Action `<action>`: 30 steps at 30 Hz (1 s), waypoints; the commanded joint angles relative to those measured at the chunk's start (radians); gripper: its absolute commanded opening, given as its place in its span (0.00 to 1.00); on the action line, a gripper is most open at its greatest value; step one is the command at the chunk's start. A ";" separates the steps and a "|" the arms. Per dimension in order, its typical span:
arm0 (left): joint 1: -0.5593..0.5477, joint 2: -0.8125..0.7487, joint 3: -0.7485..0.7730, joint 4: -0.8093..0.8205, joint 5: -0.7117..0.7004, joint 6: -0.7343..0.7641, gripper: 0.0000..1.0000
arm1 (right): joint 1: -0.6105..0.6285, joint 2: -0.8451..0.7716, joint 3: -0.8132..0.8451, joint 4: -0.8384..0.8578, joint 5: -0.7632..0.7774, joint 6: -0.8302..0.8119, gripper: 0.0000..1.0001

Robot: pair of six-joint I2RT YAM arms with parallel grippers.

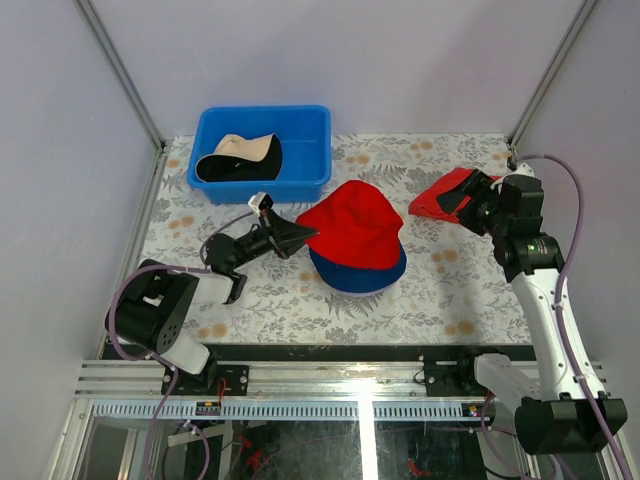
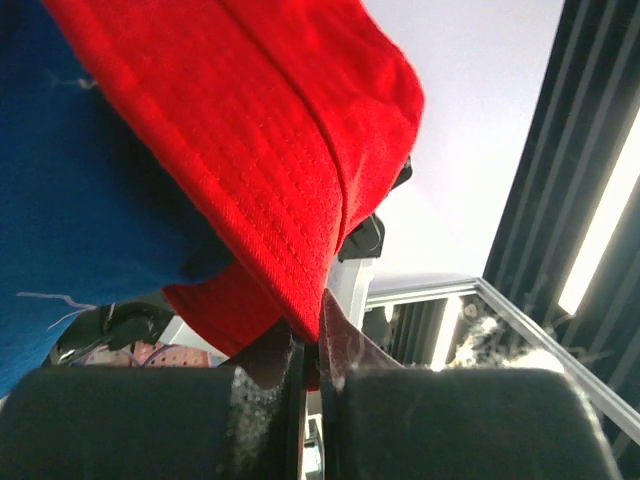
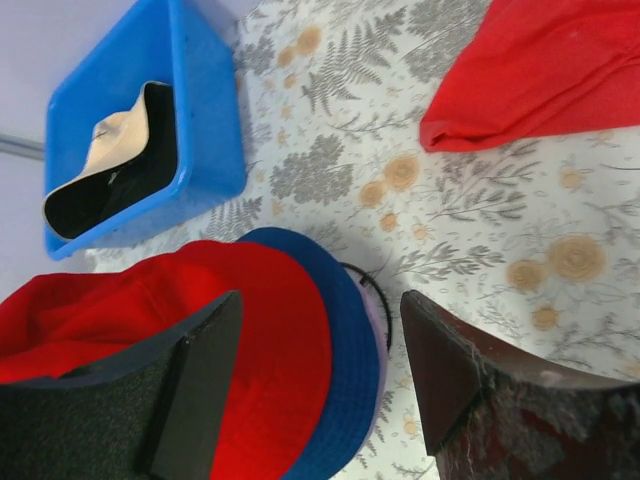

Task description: Stack the hats

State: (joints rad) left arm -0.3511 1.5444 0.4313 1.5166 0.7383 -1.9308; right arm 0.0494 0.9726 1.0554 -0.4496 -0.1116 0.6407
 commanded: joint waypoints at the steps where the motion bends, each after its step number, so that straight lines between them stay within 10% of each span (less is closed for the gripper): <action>1: 0.009 0.023 -0.021 0.081 0.080 0.067 0.00 | -0.049 0.026 -0.066 0.130 -0.234 0.066 0.72; 30: 0.014 0.288 -0.078 0.082 0.192 0.220 0.00 | -0.137 0.238 -0.431 0.665 -0.679 0.419 0.71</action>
State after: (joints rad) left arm -0.3458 1.8107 0.3340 1.5261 0.8959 -1.7405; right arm -0.0860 1.1740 0.6369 0.0784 -0.7177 1.0031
